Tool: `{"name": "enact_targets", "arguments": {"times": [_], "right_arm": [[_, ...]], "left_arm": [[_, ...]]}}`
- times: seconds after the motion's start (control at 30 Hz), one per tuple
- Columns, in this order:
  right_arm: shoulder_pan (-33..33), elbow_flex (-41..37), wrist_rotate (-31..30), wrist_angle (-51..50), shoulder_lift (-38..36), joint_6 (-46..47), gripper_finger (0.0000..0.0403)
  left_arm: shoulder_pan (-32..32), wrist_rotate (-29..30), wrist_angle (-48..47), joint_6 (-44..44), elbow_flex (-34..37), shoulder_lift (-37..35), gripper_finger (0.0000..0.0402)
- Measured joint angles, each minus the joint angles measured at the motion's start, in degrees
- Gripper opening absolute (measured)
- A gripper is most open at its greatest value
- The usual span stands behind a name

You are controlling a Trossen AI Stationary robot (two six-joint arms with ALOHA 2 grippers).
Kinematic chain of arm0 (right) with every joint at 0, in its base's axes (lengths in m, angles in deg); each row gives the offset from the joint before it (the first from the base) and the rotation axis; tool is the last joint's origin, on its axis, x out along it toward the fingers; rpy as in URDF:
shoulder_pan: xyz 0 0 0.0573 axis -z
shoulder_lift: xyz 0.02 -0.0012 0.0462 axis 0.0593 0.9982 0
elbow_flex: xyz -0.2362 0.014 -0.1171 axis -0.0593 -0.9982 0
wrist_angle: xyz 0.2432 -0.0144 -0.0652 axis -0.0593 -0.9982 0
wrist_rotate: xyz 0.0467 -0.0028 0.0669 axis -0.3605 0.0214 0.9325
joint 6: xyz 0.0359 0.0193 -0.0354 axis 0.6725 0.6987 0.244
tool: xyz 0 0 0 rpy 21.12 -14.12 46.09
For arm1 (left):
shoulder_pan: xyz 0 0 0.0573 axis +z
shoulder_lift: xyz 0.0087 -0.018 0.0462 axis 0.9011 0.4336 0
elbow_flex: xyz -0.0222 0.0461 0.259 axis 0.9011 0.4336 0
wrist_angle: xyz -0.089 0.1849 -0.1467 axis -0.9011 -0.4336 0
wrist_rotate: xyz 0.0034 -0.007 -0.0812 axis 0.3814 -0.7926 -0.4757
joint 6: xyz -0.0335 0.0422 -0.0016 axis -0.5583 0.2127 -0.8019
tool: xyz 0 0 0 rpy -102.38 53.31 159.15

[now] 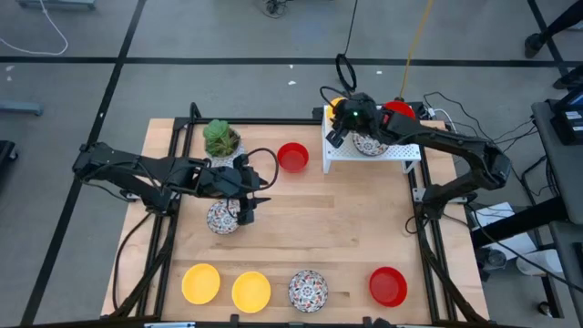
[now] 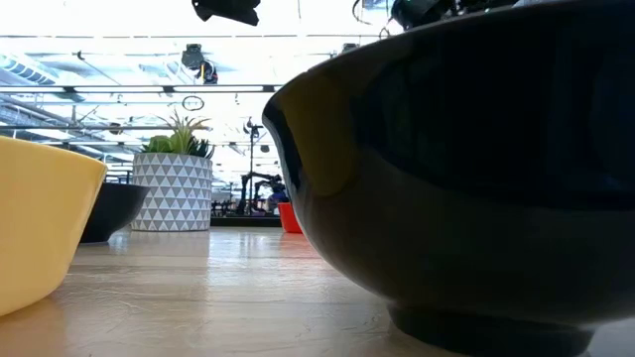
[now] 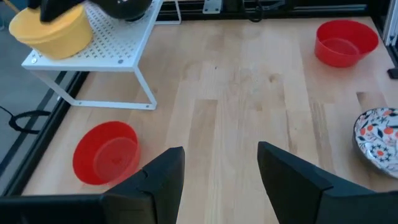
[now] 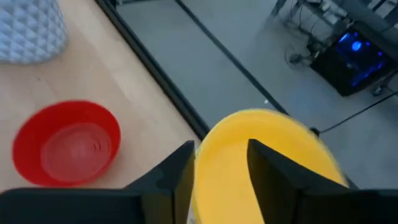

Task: Pick & Place Mini bowls
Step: Stack the top yellow bowl on top of the yellow bowl on the shelf, then stack the top red bowl on top of the red bowl on the shelf

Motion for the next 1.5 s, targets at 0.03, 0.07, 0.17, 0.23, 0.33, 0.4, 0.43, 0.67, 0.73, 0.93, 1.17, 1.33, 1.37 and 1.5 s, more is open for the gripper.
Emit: {"name": "enact_targets", "arguments": {"times": [0.03,0.07,0.17,0.23,0.33,0.4,0.43,0.67,0.73,0.93,1.17,1.33,1.37,1.5], "right_arm": [[-0.28,0.0,-0.02,0.05,-0.79,0.08,0.0146],[-0.66,0.0,-0.01,-0.06,-1.7,0.21,0.0151],[-2.33,0.0,0.11,-0.58,-4.66,0.38,0.0158],[-4.07,0.0,0.35,-0.76,-6.41,-0.48,0.0159],[-7.17,0.0,1.76,-2.18,-8.64,-2.47,0.0154],[-9.43,0.0,1.67,-2.95,-9.94,-2.57,0.0149],[-10.51,0.0,1.69,-3.73,-10.5,-2.59,0.0147],[-18.75,-0.01,1.63,-7.01,-13.4,-1.14,0.0142],[-20.98,-0.06,1.59,-7.21,-13.49,-0.35,0.0142],[-26.02,-0.59,1.34,-7.46,-13.52,0.8,0.0142],[-29.58,-3.14,1.21,-7.62,-13.56,2.1,0.0141],[-30.73,-4.24,1.2,-7.66,-13.52,2.13,0.0141],[-30.89,-4.34,1.21,-7.78,-13.52,2.13,0.0141],[-31.25,-4.35,1.19,-8.11,-13.52,2.12,0.0141]], "left_arm": [[0.0,0.01,0.0,-0.56,0.0,0.0,0.0207],[0.0,0.01,-0.08,-0.67,0.0,0.0,0.0207],[0.0,-0.01,-0.93,-0.16,0.07,0.08,0.0207],[0.0,-0.02,-0.79,0.77,0.49,0.76,0.0207],[0.0,0.01,-0.47,3.47,2.31,1.5,0.0207],[0.34,0.2,0.6,4.97,3.16,2.62,0.0207],[0.51,0.25,0.28,5.58,3.73,3.02,0.0207],[3.79,2.13,4.42,7.52,4.6,10.24,0.0207],[5.2,2.11,4.53,8.09,4.56,12.53,0.0207],[9.68,2.18,7.83,12.64,4.62,19.58,0.0207],[15.18,2.61,12.86,20.26,4.63,25.76,0.0207],[18.82,0.52,18.65,22.75,4.54,28.59,0.0207],[19.57,-0.85,19.22,22.85,4.51,28.89,0.0207],[22.04,-5.54,22.35,22.54,4.44,30.32,0.0207]]}}
